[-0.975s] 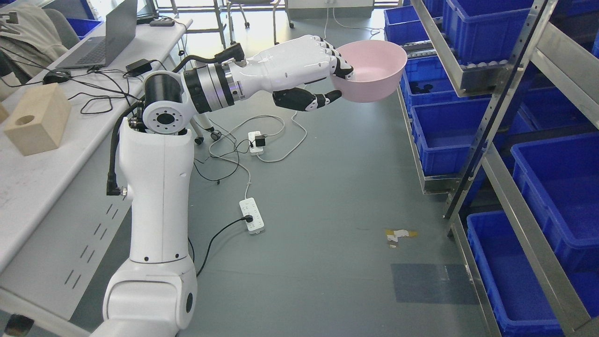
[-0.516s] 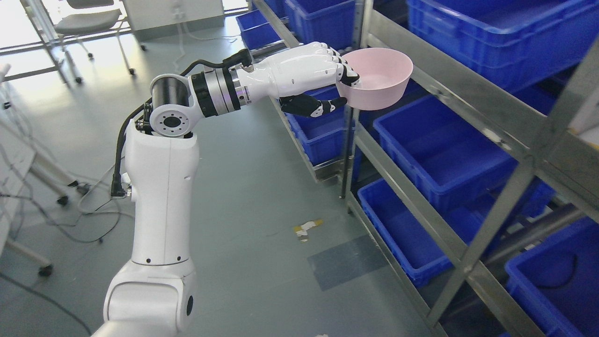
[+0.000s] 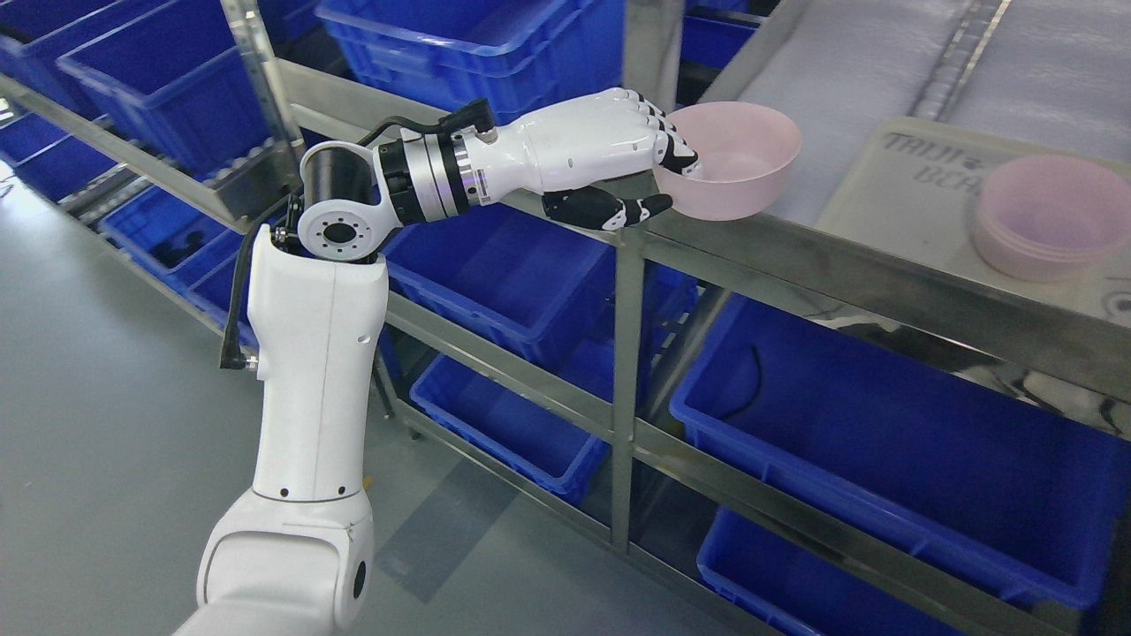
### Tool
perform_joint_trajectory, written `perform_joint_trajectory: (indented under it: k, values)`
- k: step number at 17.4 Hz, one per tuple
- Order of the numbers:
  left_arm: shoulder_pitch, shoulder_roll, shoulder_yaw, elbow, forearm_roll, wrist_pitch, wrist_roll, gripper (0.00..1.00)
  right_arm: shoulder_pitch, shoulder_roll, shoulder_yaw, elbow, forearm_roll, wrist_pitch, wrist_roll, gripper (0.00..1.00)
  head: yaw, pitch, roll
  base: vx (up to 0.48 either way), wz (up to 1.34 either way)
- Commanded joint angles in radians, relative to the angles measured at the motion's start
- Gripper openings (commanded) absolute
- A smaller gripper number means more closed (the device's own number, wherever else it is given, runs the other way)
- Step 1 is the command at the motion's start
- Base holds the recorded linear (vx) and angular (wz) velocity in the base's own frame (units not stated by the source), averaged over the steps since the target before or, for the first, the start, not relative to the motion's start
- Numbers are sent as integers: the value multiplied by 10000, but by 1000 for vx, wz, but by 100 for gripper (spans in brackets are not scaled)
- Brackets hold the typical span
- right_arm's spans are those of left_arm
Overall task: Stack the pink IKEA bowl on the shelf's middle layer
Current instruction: 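Lower the pink bowl onto the other pink bowl on the tray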
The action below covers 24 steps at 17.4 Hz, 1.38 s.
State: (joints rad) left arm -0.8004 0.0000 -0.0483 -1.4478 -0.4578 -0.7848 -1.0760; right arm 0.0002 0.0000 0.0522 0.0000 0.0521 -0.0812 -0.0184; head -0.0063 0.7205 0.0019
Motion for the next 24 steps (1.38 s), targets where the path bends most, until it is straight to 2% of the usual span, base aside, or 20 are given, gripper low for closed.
perform_joint_trajectory:
  k: [1,4,6,9,14,22,24]
  values:
    - [-522,175,252,166,52,-6,-24,3,28,-175,0,-175,0,-1,0,100,0,0,0,-15,-910]
    - [-1611,175,361,854,-252,-6,-85,3,28,-175,0,-175,0,-1,0,100,0,0,0,-10,-888]
    - [-1996,175,239,1757,-1323,-6,-146,3,43,-175,0,-175,0,-1,0,100,0,0,0,-8,-807]
    - [-1906,175,-37,2175,-2750,-6,-605,3,28,-175,0,-175,0,-1,0,100,0,-1,0,1,-730]
    - [-1858,175,53,2787,-4102,-6,-454,3,28,-175,0,-175,0,-1,0,100,0,-3,0,5,-381]
    - [-2135,175,-636,3877,-4334,-6,465,4,28,-175,0,-175,0,-1,0,100,0,-4,0,8,-131]
    - [-2151,175,-545,3925,-5083,-6,757,4,28,-175,0,-175,0,-1,0,100,0,-4,0,4,-35]
